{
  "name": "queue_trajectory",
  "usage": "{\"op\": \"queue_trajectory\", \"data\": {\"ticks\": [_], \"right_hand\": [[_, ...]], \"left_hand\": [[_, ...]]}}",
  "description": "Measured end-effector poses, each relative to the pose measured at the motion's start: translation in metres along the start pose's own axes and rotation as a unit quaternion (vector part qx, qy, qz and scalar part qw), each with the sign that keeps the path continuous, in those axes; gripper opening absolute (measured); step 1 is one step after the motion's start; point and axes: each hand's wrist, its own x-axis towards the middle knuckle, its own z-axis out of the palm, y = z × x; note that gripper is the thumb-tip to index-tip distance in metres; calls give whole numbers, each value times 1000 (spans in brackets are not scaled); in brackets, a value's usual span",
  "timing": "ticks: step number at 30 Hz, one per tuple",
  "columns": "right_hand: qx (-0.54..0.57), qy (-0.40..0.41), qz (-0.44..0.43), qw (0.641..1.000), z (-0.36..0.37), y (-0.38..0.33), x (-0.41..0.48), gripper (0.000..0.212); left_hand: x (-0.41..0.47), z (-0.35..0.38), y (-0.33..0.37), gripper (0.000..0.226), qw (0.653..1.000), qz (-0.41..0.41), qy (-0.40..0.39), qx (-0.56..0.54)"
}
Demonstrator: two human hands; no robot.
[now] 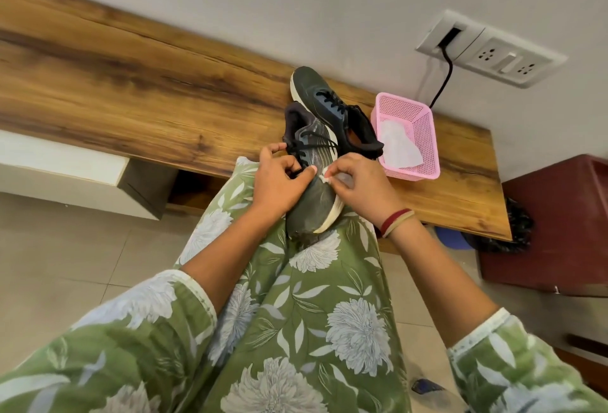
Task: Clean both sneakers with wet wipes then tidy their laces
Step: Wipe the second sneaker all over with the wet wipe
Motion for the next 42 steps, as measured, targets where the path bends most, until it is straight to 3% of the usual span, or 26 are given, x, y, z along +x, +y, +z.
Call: {"op": "queue_trajectory", "data": {"ticks": [7,12,16,22,31,35,38,42], "right_hand": [[-31,43,20,998,7,-6,-8,11],[-56,25,-32,998,8,-15,-35,7],[-37,9,-77,996,13,-15,-53,3],[-72,55,-34,995,10,2,-13,18],[-78,26,-116,990,17,-12,-64,23],[-153,44,-51,986,15,-2,-25,22],[-126,64,0,990,15,1,-4,18],[-93,42,-41,994,16,-12,-34,15]], "left_hand": [[6,2,-2,33,999,-33,-18,-20],[10,1,-1,33,995,-50,-63,-51],[10,2,-4,32,995,-36,-75,-57],[11,2,-5,33,996,-21,-74,-52],[12,3,-8,36,995,-7,-79,-59],[14,4,-7,37,996,-10,-78,-53],[15,3,-7,36,995,-21,-79,-58],[15,1,-7,35,995,-15,-86,-48]]}}
